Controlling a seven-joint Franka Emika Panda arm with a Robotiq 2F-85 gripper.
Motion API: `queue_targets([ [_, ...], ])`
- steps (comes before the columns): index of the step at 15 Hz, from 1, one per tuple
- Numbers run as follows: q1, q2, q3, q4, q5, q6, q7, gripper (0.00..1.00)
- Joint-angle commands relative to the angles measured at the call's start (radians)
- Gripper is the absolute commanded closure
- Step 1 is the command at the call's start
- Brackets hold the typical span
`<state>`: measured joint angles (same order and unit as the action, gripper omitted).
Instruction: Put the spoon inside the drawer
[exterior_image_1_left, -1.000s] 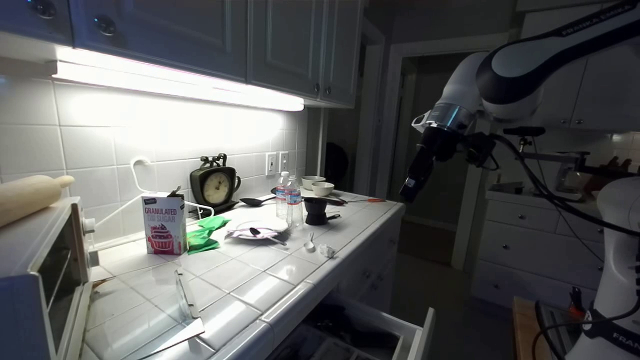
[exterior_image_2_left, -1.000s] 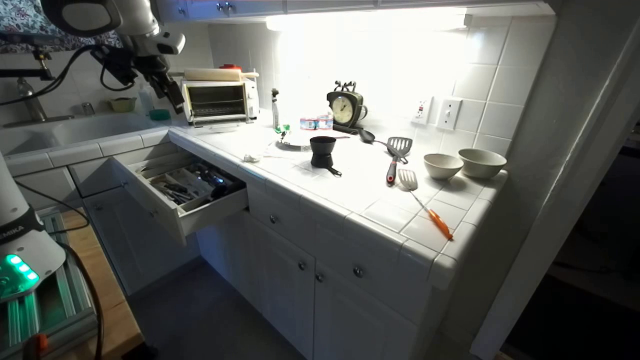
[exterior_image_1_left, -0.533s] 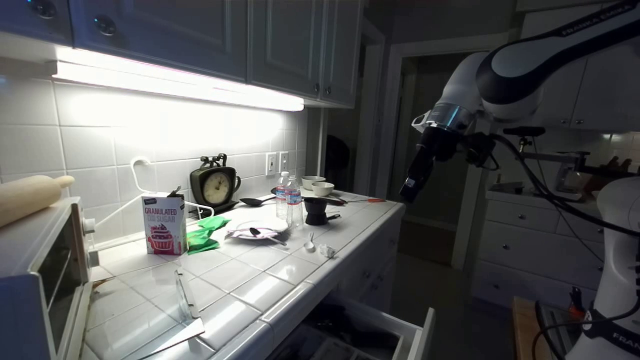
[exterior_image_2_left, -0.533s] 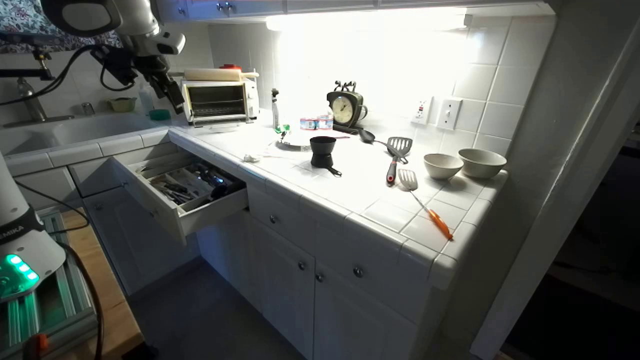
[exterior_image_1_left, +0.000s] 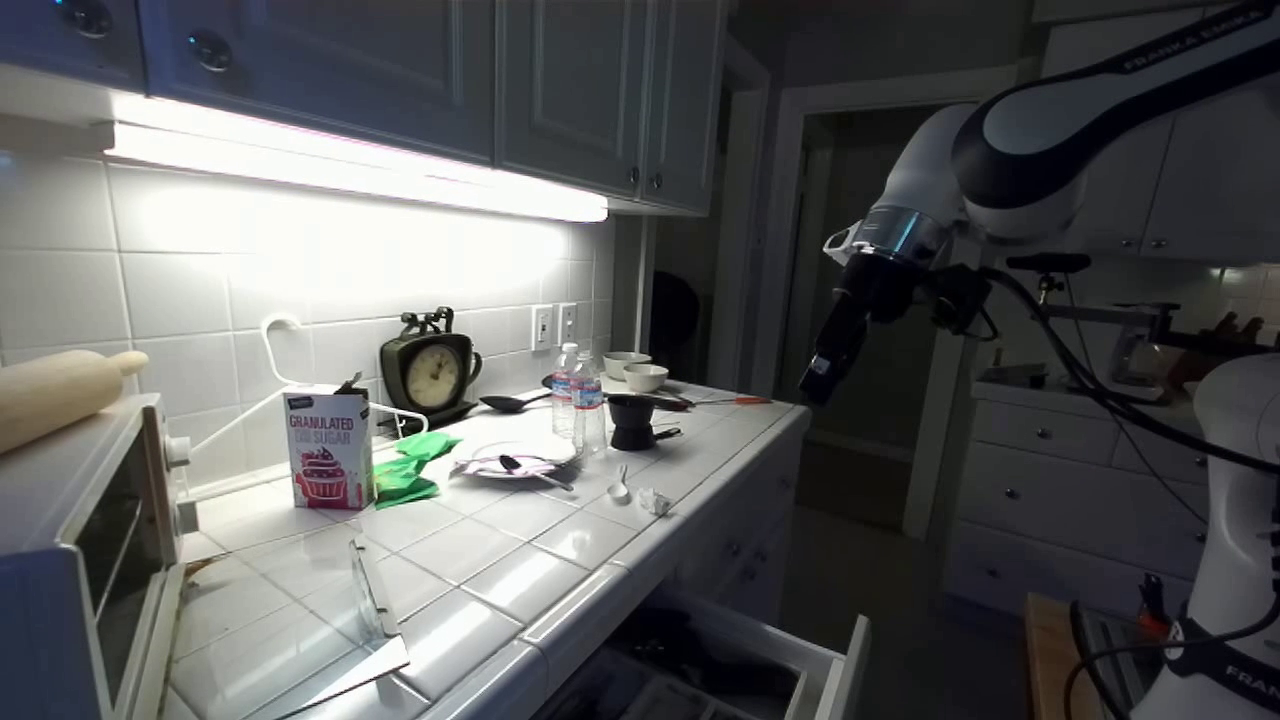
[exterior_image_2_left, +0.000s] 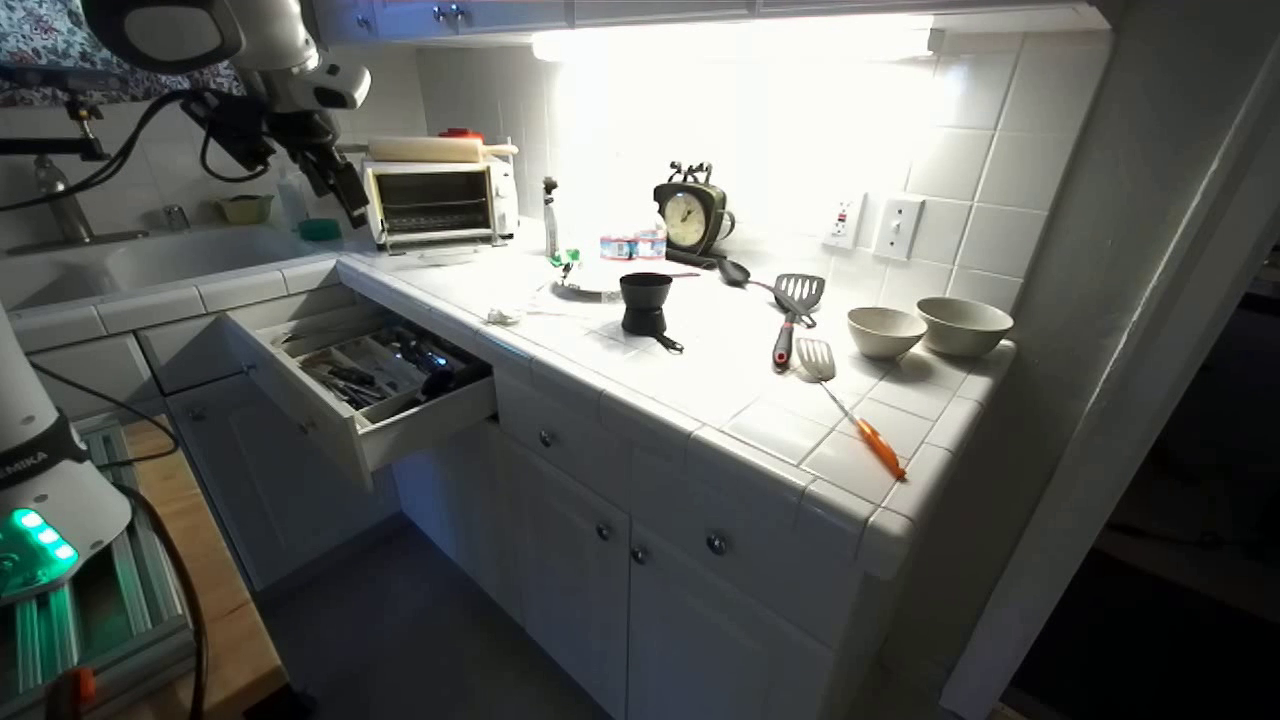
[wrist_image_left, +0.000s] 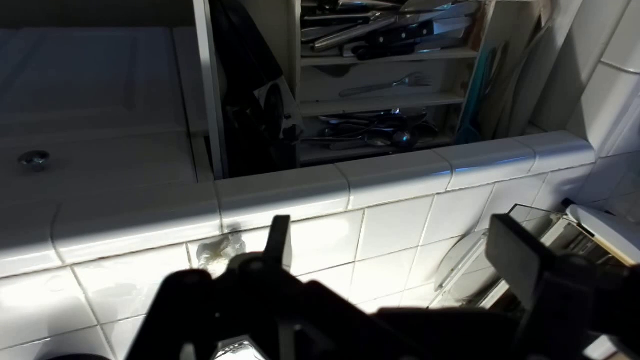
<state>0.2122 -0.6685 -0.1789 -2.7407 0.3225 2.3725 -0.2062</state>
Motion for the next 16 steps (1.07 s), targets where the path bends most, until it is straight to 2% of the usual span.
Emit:
queue_targets([
  [1,-0.019,0.002,0.018,0.003,0.015,-0.006,-0.011,0.0],
  [8,-0.023,0.021,0.021,0.011,0.008,0.022,-0.015,0.0],
  [11,-0.052,0.059,0.075,0.011,-0.001,0.149,0.066,0.0],
  [13,-0.047,0.096,0.095,0.018,-0.003,0.196,0.083,0.0],
  [16,-0.009,0.15,0.082,0.037,0.003,0.186,0.033,0.0],
])
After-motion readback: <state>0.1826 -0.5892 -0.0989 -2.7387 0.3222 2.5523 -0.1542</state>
